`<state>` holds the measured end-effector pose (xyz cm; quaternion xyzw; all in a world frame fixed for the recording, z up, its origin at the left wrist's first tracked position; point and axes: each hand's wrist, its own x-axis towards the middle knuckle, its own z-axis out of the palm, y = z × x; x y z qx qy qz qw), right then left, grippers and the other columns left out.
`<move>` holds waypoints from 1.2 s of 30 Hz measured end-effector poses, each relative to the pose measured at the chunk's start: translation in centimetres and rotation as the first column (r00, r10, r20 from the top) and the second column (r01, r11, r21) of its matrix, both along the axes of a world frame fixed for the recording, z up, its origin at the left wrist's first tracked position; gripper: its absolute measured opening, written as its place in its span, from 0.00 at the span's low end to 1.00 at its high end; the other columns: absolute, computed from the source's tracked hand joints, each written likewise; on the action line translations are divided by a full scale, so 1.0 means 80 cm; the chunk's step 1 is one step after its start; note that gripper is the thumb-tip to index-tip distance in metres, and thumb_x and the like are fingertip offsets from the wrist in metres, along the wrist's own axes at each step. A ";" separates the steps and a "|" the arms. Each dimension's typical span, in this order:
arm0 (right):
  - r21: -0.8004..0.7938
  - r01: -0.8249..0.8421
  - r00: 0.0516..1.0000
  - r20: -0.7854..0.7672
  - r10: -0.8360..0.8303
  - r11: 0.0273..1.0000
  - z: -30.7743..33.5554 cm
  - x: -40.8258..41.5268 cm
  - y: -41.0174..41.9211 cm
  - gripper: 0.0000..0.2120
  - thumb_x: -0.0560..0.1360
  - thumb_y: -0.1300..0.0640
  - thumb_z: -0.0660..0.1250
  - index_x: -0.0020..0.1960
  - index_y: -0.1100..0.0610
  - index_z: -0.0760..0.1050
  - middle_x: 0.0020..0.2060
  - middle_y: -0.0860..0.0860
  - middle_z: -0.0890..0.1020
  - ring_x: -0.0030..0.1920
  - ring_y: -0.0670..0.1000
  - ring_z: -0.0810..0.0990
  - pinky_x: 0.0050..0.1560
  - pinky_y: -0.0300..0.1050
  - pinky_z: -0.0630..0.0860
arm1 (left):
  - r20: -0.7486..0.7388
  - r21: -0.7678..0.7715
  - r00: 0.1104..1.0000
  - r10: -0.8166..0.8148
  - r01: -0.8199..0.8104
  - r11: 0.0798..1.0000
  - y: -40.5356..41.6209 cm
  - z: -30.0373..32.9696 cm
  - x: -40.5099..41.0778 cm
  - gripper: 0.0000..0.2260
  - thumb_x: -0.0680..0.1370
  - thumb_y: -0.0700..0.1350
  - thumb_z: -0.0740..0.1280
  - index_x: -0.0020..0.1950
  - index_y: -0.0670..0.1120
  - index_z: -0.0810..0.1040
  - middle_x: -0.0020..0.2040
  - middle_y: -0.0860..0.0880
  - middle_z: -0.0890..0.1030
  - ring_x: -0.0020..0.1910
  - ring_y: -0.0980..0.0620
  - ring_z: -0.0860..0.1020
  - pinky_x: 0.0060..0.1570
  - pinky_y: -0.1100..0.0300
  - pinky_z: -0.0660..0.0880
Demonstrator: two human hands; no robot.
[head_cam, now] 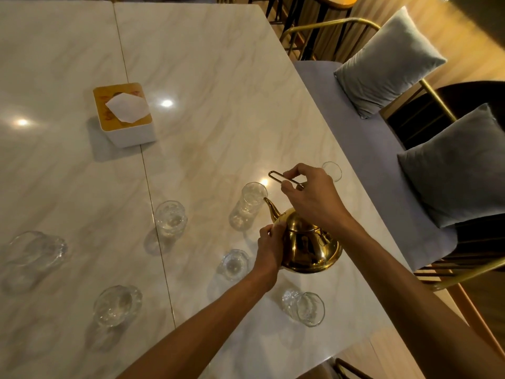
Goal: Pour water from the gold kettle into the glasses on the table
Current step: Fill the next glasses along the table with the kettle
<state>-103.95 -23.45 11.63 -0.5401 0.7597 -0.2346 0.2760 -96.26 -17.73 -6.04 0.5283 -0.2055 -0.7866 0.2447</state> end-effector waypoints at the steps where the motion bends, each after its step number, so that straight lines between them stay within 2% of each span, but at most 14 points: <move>1: -0.010 0.011 1.000 0.015 -0.010 1.000 0.002 -0.001 0.005 0.10 0.78 0.53 0.69 0.59 0.53 0.79 0.52 0.48 0.80 0.42 0.45 0.80 0.41 0.39 0.76 | 0.028 -0.036 1.000 -0.004 0.005 0.999 0.001 0.003 0.002 0.44 0.59 0.81 0.65 0.69 0.60 0.72 0.67 0.49 0.77 0.63 0.45 0.79 0.57 0.43 0.80; 5: -0.075 0.058 0.995 0.087 -0.051 0.996 0.006 -0.006 0.026 0.09 0.78 0.53 0.69 0.57 0.50 0.78 0.45 0.48 0.82 0.38 0.47 0.81 0.37 0.38 0.78 | 0.118 -0.174 0.993 -0.002 0.023 0.984 0.004 0.040 0.013 0.45 0.62 0.81 0.62 0.73 0.58 0.66 0.71 0.49 0.71 0.66 0.46 0.75 0.64 0.43 0.77; 8: -0.139 0.086 0.989 0.133 -0.067 0.987 0.007 -0.011 0.040 0.06 0.78 0.53 0.69 0.55 0.46 0.77 0.40 0.43 0.81 0.36 0.49 0.82 0.36 0.36 0.78 | 0.190 -0.272 0.982 0.011 0.042 0.961 0.001 0.061 0.018 0.31 0.77 0.66 0.62 0.76 0.55 0.61 0.74 0.48 0.67 0.67 0.48 0.72 0.65 0.51 0.75; 10: -0.189 0.104 0.983 0.171 -0.071 0.976 0.011 -0.012 0.048 0.06 0.78 0.54 0.69 0.54 0.45 0.77 0.42 0.38 0.81 0.39 0.48 0.82 0.35 0.30 0.77 | 0.226 -0.355 0.974 0.030 0.053 0.933 0.001 0.069 0.021 0.27 0.81 0.60 0.62 0.77 0.54 0.60 0.74 0.48 0.65 0.67 0.49 0.71 0.62 0.56 0.74; 12: -0.236 0.112 0.976 0.207 -0.062 0.965 0.018 -0.013 0.056 0.06 0.78 0.55 0.69 0.53 0.46 0.77 0.47 0.35 0.81 0.40 0.45 0.83 0.37 0.29 0.77 | 0.251 -0.426 0.966 0.065 0.050 0.903 0.002 0.077 0.021 0.28 0.80 0.60 0.63 0.77 0.53 0.60 0.74 0.48 0.65 0.69 0.48 0.71 0.64 0.56 0.75; 14: -0.272 0.123 0.973 0.223 -0.062 0.954 0.023 -0.016 0.064 0.06 0.78 0.55 0.69 0.53 0.46 0.77 0.51 0.33 0.80 0.41 0.45 0.84 0.40 0.31 0.80 | 0.270 -0.480 0.959 0.087 0.055 0.876 0.004 0.085 0.019 0.30 0.80 0.60 0.64 0.78 0.53 0.60 0.74 0.48 0.65 0.70 0.48 0.70 0.67 0.51 0.75; 16: -0.298 0.145 0.968 0.240 -0.073 0.944 0.026 -0.022 0.072 0.06 0.78 0.54 0.69 0.54 0.46 0.77 0.50 0.34 0.81 0.42 0.47 0.85 0.43 0.35 0.82 | 0.285 -0.519 0.954 0.097 0.068 0.852 0.006 0.092 0.016 0.31 0.79 0.61 0.64 0.78 0.53 0.59 0.75 0.48 0.64 0.71 0.48 0.70 0.67 0.51 0.75; 18: -0.322 0.177 0.961 0.262 -0.092 0.930 0.031 -0.029 0.081 0.06 0.78 0.54 0.69 0.55 0.48 0.78 0.47 0.36 0.82 0.43 0.48 0.85 0.45 0.36 0.82 | 0.294 -0.560 0.950 0.110 0.078 0.825 0.008 0.101 0.012 0.32 0.78 0.61 0.64 0.78 0.53 0.59 0.75 0.49 0.64 0.71 0.48 0.70 0.64 0.55 0.76; 22: -0.392 0.224 0.947 0.304 -0.104 0.892 0.045 -0.045 0.107 0.05 0.78 0.56 0.69 0.53 0.49 0.77 0.51 0.32 0.81 0.43 0.48 0.85 0.42 0.34 0.80 | 0.275 -0.615 0.956 0.102 0.093 0.783 0.020 0.121 -0.001 0.32 0.78 0.61 0.66 0.79 0.52 0.59 0.75 0.50 0.63 0.71 0.51 0.69 0.61 0.61 0.76; 25: -0.425 0.242 0.944 0.311 -0.111 0.872 0.055 -0.062 0.128 0.05 0.79 0.57 0.69 0.53 0.49 0.77 0.53 0.36 0.82 0.43 0.44 0.85 0.41 0.33 0.80 | 0.275 -0.632 0.959 0.073 0.124 0.765 0.032 0.132 -0.015 0.32 0.78 0.60 0.65 0.79 0.52 0.59 0.74 0.51 0.63 0.70 0.53 0.68 0.56 0.68 0.74; 28: -0.434 0.263 0.942 0.308 -0.133 0.861 0.060 -0.083 0.151 0.06 0.78 0.57 0.69 0.55 0.52 0.77 0.48 0.33 0.83 0.42 0.44 0.85 0.41 0.36 0.82 | 0.281 -0.643 0.958 0.048 0.151 0.750 0.048 0.139 -0.035 0.33 0.78 0.61 0.65 0.79 0.53 0.59 0.74 0.51 0.62 0.69 0.55 0.67 0.53 0.71 0.73; 31: -0.418 0.278 0.942 0.294 -0.161 0.865 0.058 -0.111 0.173 0.09 0.78 0.56 0.69 0.57 0.55 0.76 0.55 0.43 0.83 0.44 0.43 0.85 0.45 0.40 0.84 | 0.284 -0.640 0.958 0.026 0.170 0.749 0.069 0.142 -0.058 0.32 0.78 0.60 0.65 0.79 0.53 0.59 0.74 0.51 0.61 0.70 0.54 0.67 0.55 0.69 0.74; 33: -0.406 0.290 0.940 0.290 -0.179 0.867 0.056 -0.128 0.187 0.09 0.78 0.55 0.69 0.56 0.55 0.74 0.56 0.48 0.82 0.45 0.40 0.84 0.44 0.37 0.83 | 0.299 -0.634 0.954 0.016 0.186 0.751 0.084 0.141 -0.075 0.31 0.79 0.60 0.64 0.79 0.53 0.58 0.75 0.51 0.61 0.71 0.53 0.67 0.56 0.68 0.74; 36: -0.387 0.316 0.934 0.288 -0.212 0.866 0.050 -0.152 0.206 0.09 0.78 0.56 0.70 0.55 0.55 0.73 0.53 0.49 0.82 0.45 0.37 0.83 0.39 0.31 0.80 | 0.326 -0.609 0.945 -0.001 0.211 0.765 0.104 0.135 -0.100 0.31 0.79 0.59 0.64 0.79 0.54 0.58 0.76 0.51 0.61 0.71 0.52 0.68 0.52 0.70 0.73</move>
